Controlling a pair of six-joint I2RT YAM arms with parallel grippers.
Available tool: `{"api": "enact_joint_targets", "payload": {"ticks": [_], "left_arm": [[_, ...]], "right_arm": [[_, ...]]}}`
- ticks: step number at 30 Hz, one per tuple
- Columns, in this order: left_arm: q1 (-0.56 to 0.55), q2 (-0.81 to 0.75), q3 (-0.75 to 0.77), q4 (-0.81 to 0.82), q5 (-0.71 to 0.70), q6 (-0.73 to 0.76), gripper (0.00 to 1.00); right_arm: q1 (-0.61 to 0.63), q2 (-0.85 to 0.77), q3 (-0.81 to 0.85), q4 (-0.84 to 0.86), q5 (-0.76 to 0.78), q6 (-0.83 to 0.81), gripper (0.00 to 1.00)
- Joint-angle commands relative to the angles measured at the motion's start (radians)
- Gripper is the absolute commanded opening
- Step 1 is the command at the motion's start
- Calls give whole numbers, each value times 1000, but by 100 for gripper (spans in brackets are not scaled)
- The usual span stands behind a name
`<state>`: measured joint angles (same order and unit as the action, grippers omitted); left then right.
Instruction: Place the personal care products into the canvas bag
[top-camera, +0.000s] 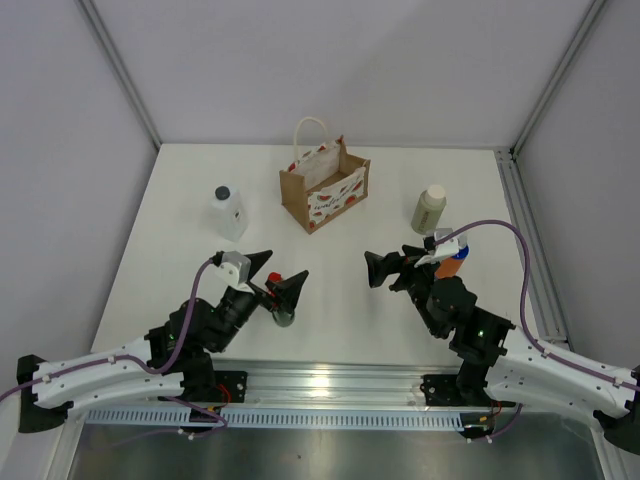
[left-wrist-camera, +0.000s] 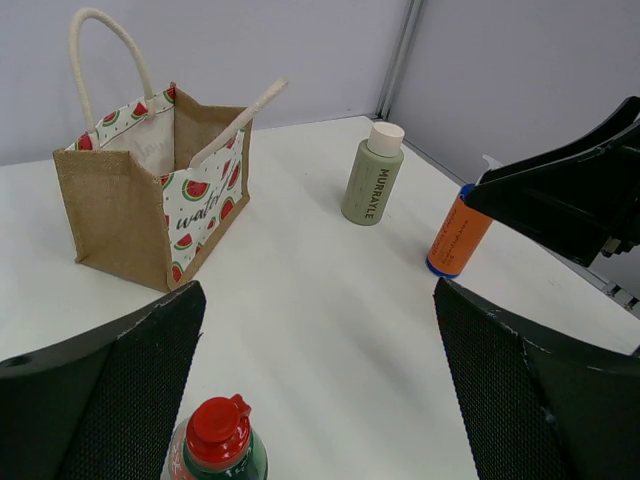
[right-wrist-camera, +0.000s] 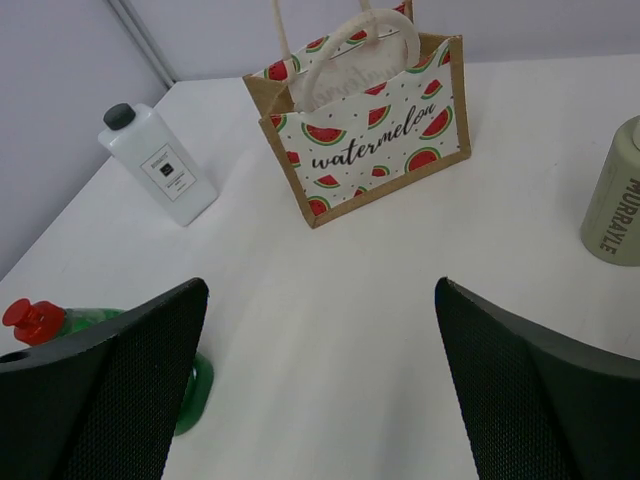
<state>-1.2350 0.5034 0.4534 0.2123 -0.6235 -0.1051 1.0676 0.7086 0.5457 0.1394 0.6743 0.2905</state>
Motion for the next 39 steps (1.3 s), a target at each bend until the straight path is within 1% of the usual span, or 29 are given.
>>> {"api": "enact_joint_targets", "payload": {"ticks": [1, 9, 10, 12, 14, 16, 17, 18, 19, 21, 22, 24, 26, 28, 29, 30, 32, 36, 39], "left_arm": [[-7, -2, -1, 38, 13, -7, 99], [-6, -5, -4, 39, -7, -10, 99], [-7, -5, -2, 39, -16, -10, 99], [-7, -3, -7, 41, -28, -7, 99], [-7, -3, -13, 52, -50, 4, 99], [-7, -3, -15, 55, -68, 10, 99], [-6, -6, -19, 59, -82, 13, 99], [-7, -8, -24, 70, -87, 18, 99], [-6, -9, -22, 75, -88, 21, 99], [-7, -9, -27, 73, -94, 22, 99], [-7, -12, -25, 68, -94, 21, 99], [-7, -19, -25, 65, -88, 16, 99], [-7, -29, -27, 64, -84, 13, 99], [-7, -32, -30, 67, -82, 13, 99], [-7, -34, -30, 67, -82, 13, 99], [-7, -35, -28, 65, -82, 10, 100], [-7, -34, -30, 64, -85, 12, 99], [-7, -34, -28, 61, -97, 12, 99], [-7, -31, -27, 56, -116, 13, 99]], "right_arm": [[5, 5, 22, 32, 44, -5, 99], [5, 8, 40, 14, 44, -7, 99], [6, 11, 43, 9, 45, -20, 99], [2, 35, 48, 3, 63, -115, 99], [-8, 60, 60, -6, 195, -145, 100], [-56, 95, 126, -114, 257, -133, 100], [-81, 106, 155, -159, 261, -128, 99], [-104, 115, 205, -263, 275, -111, 99], [-148, 129, 227, -317, 325, -94, 99], [-190, 132, 253, -424, 381, -39, 100], [-228, 127, 260, -448, 392, -28, 99], [-264, 108, 261, -507, 403, 8, 99], [-310, 85, 247, -529, 392, 55, 99], [-342, 75, 221, -500, 367, 58, 99], [-381, 77, 191, -483, 345, 50, 99], [-403, 86, 177, -451, 288, 45, 99], [-448, 106, 155, -429, 245, 45, 99], [-607, 172, 116, -376, 113, 45, 99], [-667, 207, 94, -348, 51, 50, 100]]}}
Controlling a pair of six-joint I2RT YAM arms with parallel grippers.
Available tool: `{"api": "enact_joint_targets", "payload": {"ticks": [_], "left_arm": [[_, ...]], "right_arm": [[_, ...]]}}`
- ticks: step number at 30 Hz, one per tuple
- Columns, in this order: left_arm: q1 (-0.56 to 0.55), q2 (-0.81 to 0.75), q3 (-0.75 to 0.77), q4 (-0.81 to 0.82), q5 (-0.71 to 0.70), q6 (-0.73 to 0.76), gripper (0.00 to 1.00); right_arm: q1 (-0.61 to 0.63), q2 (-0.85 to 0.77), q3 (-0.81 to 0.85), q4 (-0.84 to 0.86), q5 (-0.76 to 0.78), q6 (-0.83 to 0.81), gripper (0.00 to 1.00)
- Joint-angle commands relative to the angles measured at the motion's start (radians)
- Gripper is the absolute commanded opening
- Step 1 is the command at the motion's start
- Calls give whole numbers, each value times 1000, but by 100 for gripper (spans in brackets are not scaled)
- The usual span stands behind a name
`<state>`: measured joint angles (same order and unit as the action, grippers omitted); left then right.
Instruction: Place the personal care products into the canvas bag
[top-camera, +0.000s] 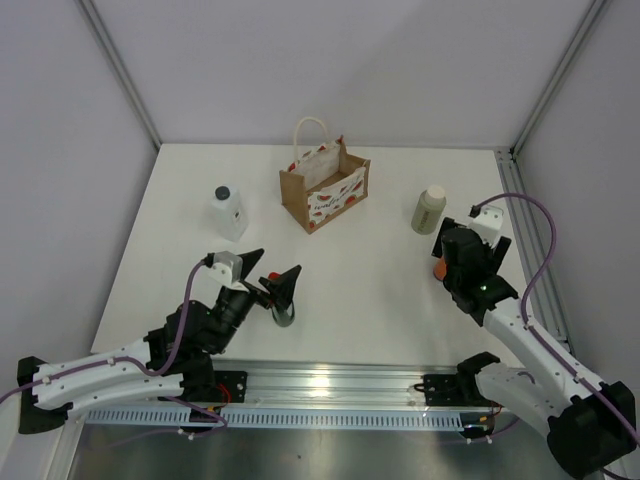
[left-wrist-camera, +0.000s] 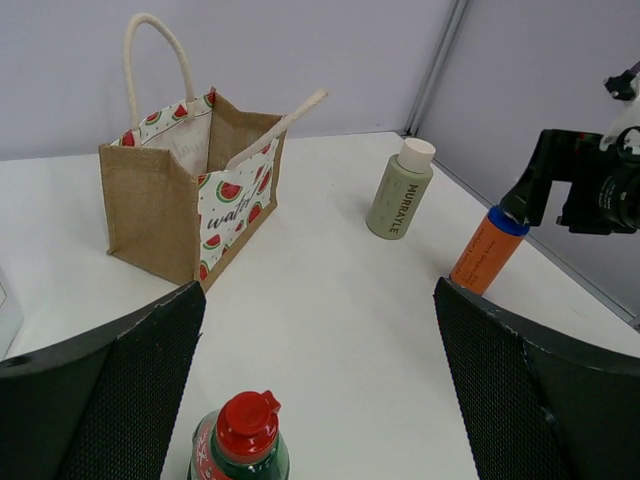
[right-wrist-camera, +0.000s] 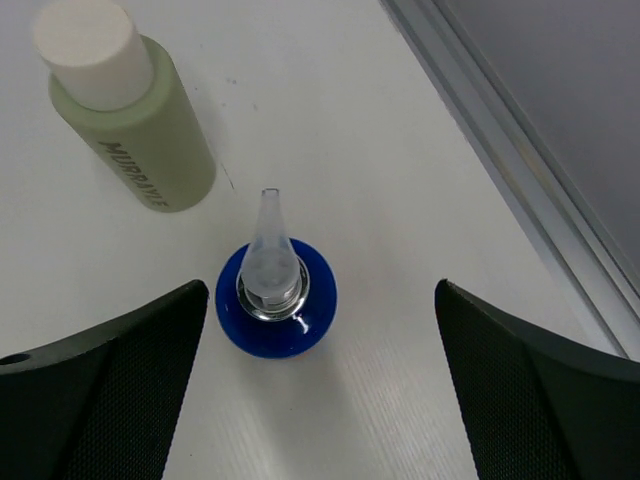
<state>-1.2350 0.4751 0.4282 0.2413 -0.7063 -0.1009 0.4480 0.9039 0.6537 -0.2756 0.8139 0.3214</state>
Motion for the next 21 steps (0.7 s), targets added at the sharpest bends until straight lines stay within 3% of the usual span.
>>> {"api": "enact_joint_targets", "payload": {"ticks": [1, 8, 21], "left_arm": [[-7, -7, 0, 27, -33, 9, 99], [-7, -6, 1, 21, -36, 4, 99], [-9, -1, 4, 15, -42, 1, 99]], "right_arm": [[-78, 13, -37, 79, -123, 16, 99], [-138, -2, -138, 260, -329, -61, 97], [-149, 75, -155, 323, -285, -70, 87]]}}
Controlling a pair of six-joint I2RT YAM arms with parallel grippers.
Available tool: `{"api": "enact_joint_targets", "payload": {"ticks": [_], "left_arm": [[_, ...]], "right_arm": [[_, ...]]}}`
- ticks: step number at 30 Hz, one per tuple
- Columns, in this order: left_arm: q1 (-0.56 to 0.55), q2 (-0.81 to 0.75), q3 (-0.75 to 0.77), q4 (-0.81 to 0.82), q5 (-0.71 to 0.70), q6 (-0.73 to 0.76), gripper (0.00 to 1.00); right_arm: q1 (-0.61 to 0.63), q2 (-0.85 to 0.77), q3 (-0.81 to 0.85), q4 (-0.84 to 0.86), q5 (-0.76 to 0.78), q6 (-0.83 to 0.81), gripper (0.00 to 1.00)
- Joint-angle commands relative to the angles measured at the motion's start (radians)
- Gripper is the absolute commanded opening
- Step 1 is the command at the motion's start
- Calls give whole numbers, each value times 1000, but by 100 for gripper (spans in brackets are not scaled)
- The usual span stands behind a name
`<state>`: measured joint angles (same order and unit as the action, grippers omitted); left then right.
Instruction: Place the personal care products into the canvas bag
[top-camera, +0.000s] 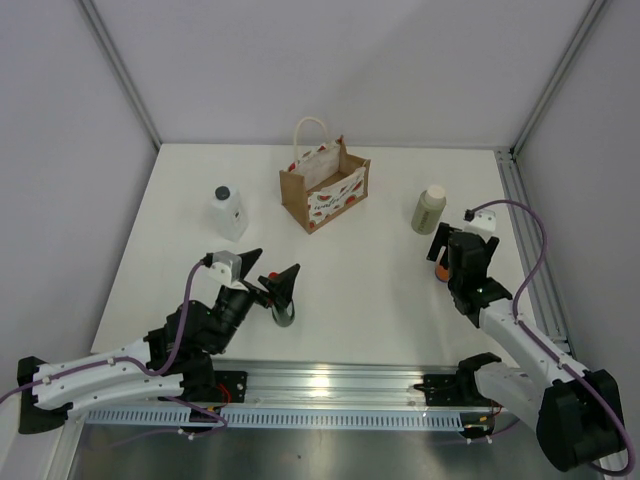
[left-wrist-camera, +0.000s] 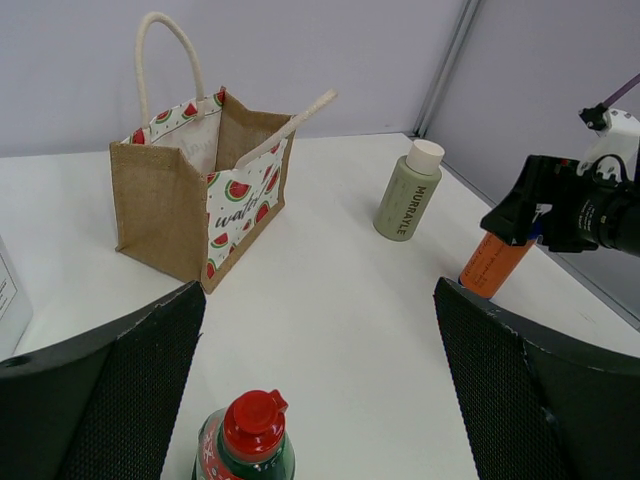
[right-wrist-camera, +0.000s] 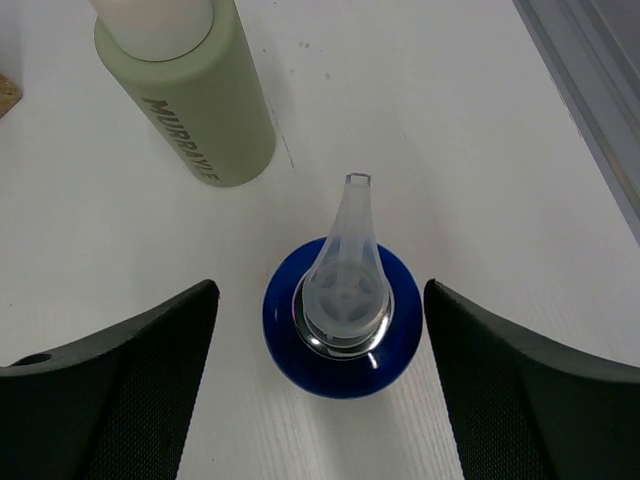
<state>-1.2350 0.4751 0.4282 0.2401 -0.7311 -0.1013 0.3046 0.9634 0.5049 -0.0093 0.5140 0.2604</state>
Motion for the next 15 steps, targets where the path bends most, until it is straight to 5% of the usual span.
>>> {"api": "enact_joint_targets", "payload": {"ticks": [1, 15], "left_arm": [[-8, -3, 6, 16, -17, 0, 99], [-7, -18, 6, 2, -14, -12, 99]], "right_arm": [[-5, 29, -5, 58, 18, -9, 87], [-15, 100, 0, 89, 57, -24, 81]]}}
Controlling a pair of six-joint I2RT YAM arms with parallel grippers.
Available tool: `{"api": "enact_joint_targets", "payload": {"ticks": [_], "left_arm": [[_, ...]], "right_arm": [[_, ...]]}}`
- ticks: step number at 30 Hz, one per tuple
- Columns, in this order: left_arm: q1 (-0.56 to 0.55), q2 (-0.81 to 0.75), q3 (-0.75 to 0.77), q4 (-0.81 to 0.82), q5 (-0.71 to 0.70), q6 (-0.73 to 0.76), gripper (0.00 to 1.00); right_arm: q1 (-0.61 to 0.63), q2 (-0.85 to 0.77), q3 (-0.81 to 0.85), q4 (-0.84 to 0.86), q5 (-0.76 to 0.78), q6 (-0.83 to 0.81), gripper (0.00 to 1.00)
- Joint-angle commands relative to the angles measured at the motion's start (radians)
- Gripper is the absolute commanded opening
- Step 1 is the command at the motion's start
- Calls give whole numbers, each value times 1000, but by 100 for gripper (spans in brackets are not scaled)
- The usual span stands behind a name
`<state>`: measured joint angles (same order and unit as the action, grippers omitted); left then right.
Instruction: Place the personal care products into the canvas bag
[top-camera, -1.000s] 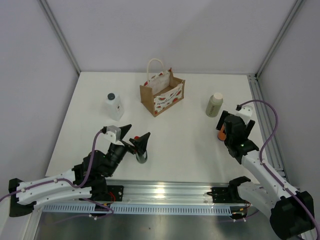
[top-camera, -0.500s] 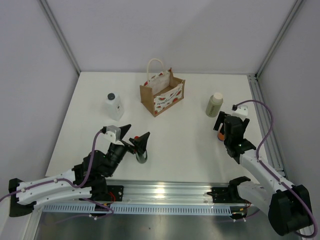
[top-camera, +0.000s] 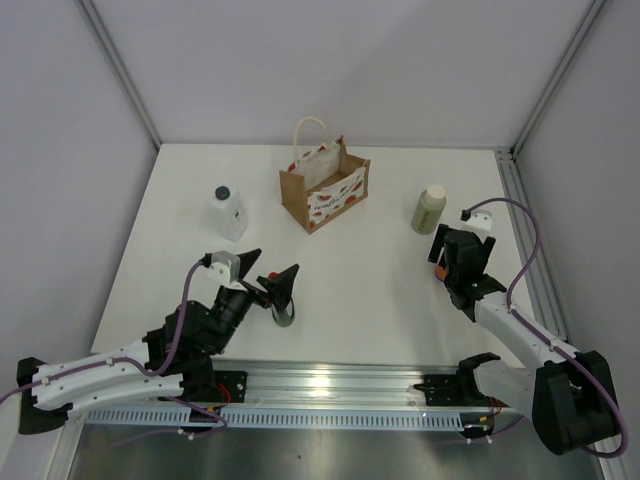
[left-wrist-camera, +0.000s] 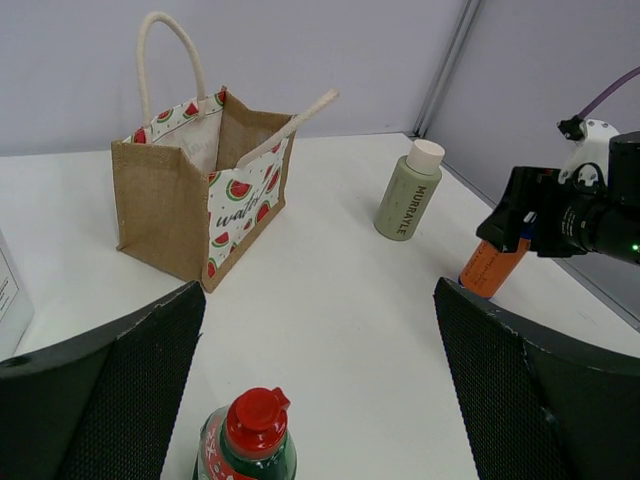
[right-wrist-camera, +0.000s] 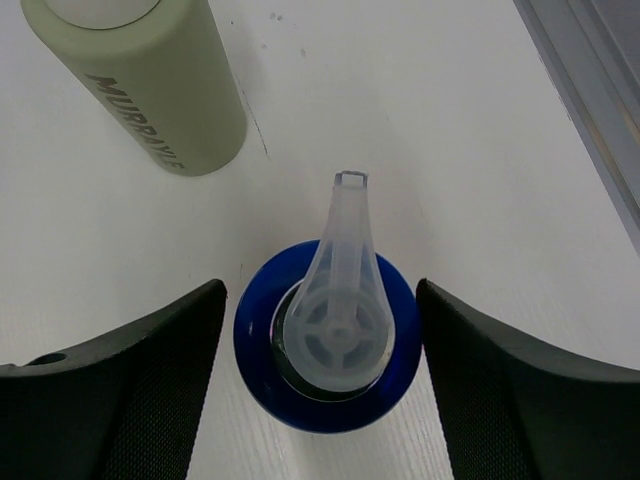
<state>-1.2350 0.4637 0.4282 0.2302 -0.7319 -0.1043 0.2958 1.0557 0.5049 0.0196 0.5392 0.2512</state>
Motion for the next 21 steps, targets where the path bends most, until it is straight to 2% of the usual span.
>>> {"api": "enact_joint_targets", "payload": {"ticks": [1, 5, 7, 8, 10, 11, 13, 15, 21], "left_arm": [[-7, -5, 7, 12, -14, -9, 99], [-7, -2, 7, 9, -18, -11, 99], [-7, -3, 7, 9, -20, -12, 99], [-7, -5, 6, 9, -23, -14, 99], [-7, -10, 3, 9, -26, -15, 99], [-7, -10, 1, 14, -27, -17, 99], [-7, -13, -3, 18, -37, -20, 99], [-7, -16, -6, 20, -50, -23, 99], [-7, -51, -29, 29, -89, -34, 99]], "right_arm": [[-6, 10, -2, 63, 33, -18, 80], [-7, 21, 0, 69, 27, -20, 64], [-9, 20, 1, 65, 13, -20, 51], [-7, 12, 4, 51, -1, -20, 40], [-1, -29, 26, 28, -53, -15, 29], [9, -49, 35, 7, -61, -15, 20], [54, -108, 69, -15, -73, -17, 7], [106, -135, 136, -58, -85, -4, 0], [319, -83, 371, -87, -19, -59, 0]]}}
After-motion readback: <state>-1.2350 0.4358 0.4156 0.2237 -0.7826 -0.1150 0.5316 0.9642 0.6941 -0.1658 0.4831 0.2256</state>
